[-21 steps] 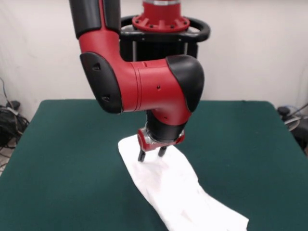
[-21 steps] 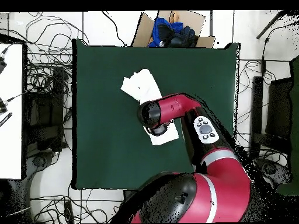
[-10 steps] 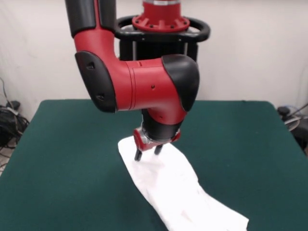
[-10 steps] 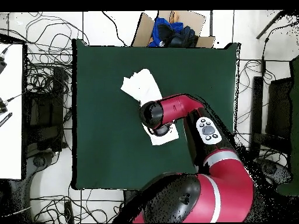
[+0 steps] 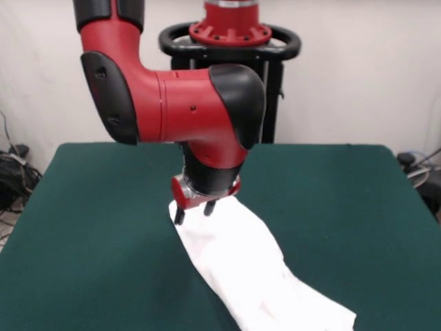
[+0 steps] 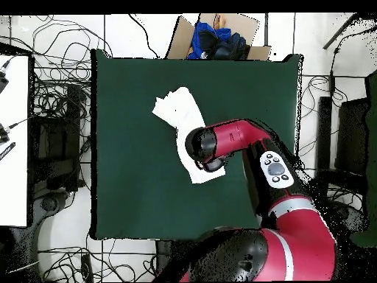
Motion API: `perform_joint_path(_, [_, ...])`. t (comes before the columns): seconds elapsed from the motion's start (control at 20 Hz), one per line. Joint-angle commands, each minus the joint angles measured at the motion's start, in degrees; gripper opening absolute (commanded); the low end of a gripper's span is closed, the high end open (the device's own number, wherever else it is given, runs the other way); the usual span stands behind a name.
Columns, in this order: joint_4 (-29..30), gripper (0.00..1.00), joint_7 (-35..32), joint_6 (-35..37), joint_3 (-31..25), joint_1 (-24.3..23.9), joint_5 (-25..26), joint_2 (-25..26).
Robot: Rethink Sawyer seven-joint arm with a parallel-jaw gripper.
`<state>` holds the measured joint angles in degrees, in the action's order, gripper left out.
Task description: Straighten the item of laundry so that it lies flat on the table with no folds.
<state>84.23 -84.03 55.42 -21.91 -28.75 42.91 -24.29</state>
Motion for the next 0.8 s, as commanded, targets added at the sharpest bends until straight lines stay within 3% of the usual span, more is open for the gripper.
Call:
perform_joint_path(0.05, [4.71, 1.0, 11.83, 5.34, 0.82, 0.03, 2.74, -1.37])
perform_joint_path(0.8, [9.15, 1.0, 10.22, 6.42, 1.0, 0.36, 1.52, -2.65])
